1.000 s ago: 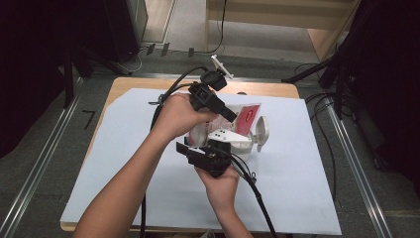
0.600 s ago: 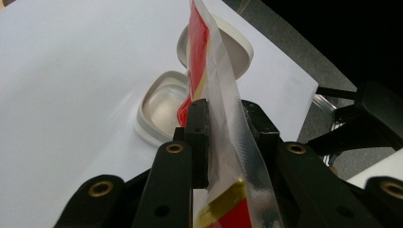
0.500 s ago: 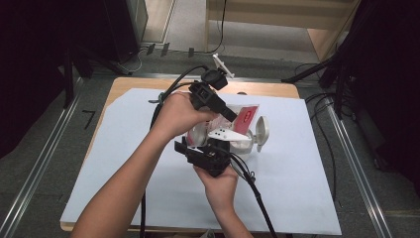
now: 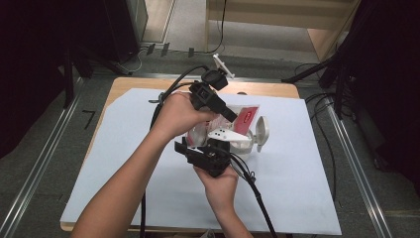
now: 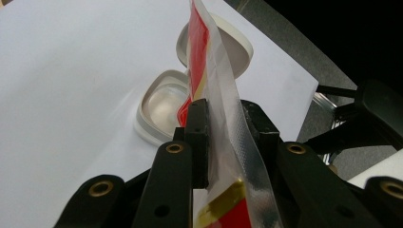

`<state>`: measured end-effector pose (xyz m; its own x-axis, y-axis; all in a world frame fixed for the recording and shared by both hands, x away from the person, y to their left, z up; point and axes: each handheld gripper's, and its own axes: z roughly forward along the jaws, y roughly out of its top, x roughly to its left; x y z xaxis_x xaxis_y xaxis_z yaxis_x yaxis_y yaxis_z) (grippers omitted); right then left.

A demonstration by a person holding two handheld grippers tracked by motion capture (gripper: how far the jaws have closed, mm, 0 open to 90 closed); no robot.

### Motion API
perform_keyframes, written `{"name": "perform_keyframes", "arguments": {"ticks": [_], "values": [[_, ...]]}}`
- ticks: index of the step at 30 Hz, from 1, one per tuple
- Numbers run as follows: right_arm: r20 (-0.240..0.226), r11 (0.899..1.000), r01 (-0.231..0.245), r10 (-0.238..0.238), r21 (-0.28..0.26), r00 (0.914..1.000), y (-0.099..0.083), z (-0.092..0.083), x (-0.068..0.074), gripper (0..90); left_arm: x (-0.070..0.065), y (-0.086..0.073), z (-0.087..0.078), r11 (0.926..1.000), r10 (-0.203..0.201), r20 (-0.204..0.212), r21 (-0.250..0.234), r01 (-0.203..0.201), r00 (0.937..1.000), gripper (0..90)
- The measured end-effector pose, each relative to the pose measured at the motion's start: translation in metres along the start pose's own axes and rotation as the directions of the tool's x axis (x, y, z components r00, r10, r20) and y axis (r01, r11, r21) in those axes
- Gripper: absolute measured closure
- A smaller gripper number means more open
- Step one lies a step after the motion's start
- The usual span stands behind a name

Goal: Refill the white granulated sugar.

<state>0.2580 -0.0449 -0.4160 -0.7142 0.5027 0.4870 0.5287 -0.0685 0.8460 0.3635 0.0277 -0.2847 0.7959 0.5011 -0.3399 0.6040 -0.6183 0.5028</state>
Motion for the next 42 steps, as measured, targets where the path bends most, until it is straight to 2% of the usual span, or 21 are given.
{"name": "perform_keyframes", "arguments": {"ticks": [7, 11, 21, 27, 34, 37, 42], "values": [[0.006, 1.0, 0.01, -0.01, -0.002, 0.9999, -0.0009, 0.0007, 0.0006, 62.9, -0.0007, -0.0001, 0.0002, 1.0, -0.004, 0.004, 0.001, 0.004, 1.0, 76.0], [0.025, 0.999, 0.033, -0.033, 0.002, 0.9991, -0.0019, 0.0014, 0.0024, 63.0, -0.0011, -0.0003, 0.0001, 1.0, 0.0, 0.005, 0.003, 0.0, 1.0, 76.2], [0.022, 1.0, 0.029, -0.029, 0.001, 0.9994, -0.0019, 0.0014, 0.0027, 63.4, -0.0016, -0.0006, -0.0002, 1.0, 0.001, 0.003, 0.003, -0.001, 1.0, 76.1], [0.033, 0.998, 0.061, -0.061, 0.008, 0.9975, -0.003, 0.0023, 0.0035, 63.4, -0.0012, -0.0011, -0.0003, 1.0, 0.001, 0.004, 0.001, -0.001, 1.0, 76.3], [0.032, 0.998, 0.061, -0.061, 0.006, 0.9976, -0.0029, 0.0021, 0.0039, 65.2, -0.002, -0.0012, -0.001, 1.0, -0.003, 0.006, -0.003, 0.003, 1.0, 76.1], [0.039, 0.998, 0.065, -0.066, 0.012, 0.9971, -0.0028, 0.001, 0.0042, 73.4, -0.0016, -0.0011, -0.0017, 1.0, -0.002, 0.012, -0.003, 0.002, 0.9999, 75.8], [0.039, 0.998, 0.064, -0.064, 0.013, 0.9972, -0.0024, 0.0015, 0.0035, 71.6, -0.0013, -0.001, -0.0017, 1.0, 0.0, 0.008, -0.007, 0.0, 1.0, 75.9]]}}
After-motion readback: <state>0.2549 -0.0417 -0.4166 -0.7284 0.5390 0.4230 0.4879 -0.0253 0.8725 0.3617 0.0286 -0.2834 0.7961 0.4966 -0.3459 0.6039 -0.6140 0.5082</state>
